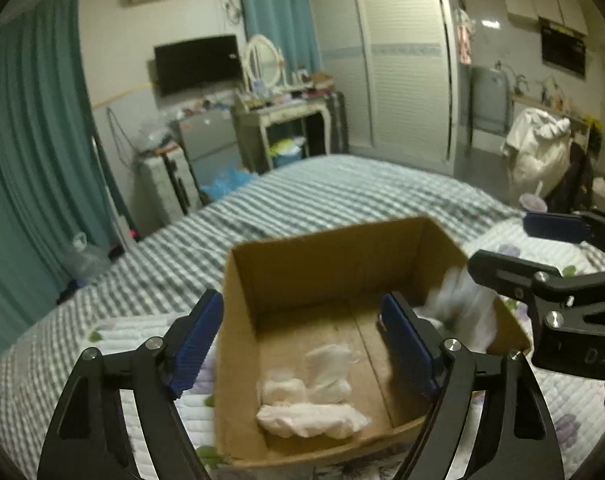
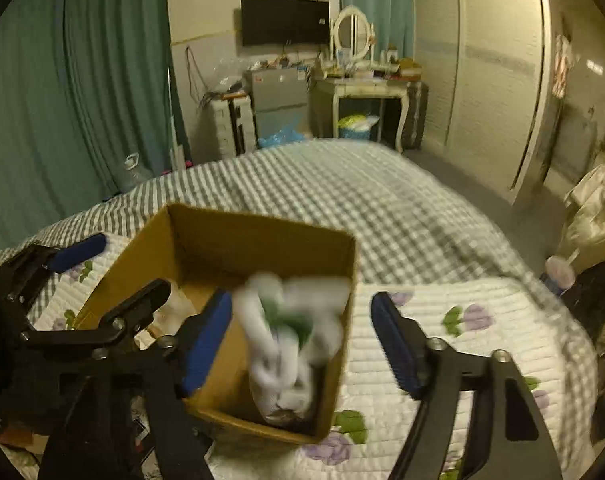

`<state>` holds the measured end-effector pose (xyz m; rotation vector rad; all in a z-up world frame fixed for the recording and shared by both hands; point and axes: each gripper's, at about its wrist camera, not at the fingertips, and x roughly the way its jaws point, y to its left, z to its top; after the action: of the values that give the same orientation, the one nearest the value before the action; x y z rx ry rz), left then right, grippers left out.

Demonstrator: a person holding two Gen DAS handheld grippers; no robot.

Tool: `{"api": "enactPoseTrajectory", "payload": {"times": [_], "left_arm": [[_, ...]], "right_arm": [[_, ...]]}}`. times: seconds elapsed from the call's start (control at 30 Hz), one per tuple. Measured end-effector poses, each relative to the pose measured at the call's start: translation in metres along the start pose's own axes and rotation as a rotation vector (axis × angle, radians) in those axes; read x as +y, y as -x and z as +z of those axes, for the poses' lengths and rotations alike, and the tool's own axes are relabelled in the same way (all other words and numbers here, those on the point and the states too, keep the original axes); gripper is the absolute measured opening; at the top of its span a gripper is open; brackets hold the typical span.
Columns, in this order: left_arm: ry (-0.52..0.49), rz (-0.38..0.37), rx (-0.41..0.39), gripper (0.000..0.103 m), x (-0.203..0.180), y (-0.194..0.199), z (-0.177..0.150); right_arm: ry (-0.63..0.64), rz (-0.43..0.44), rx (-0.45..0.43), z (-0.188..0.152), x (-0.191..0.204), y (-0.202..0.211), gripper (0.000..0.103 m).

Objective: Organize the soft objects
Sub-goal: 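Carry both held items over the box and release them inside, then move both tools back toward the remaining items on the quilt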

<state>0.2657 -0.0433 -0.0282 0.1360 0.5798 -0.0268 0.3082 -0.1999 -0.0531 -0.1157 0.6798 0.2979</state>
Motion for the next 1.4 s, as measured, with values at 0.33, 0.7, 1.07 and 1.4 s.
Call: {"api": "enactPoseTrajectory", "payload": {"times": [0.33,0.7,1.07,1.4], "left_arm": [[0.058,0.018,-0.155,0.084,0.026,0.137,0.030],[0.065,0.044,-0.262,0.096,0.064,0.264,0.009],[0.096,0.053,-0.106,0.096,0.065,0.196,-0.087],[0.132,0.064,0.012,0.096,0.062,0.125,-0.149]], "right_arm": [[0.014,-0.039,-0.137,0.013,0.018,0.131,0.091],[0.060,-0.046,-0.253,-0.019,0.053,0.271,0.103],[0.110,-0.086,-0.190,-0.116,0.066,0.218,0.103],[0.015,-0.082,0.003,-0.160,0.050,0.102,0.103]]}}
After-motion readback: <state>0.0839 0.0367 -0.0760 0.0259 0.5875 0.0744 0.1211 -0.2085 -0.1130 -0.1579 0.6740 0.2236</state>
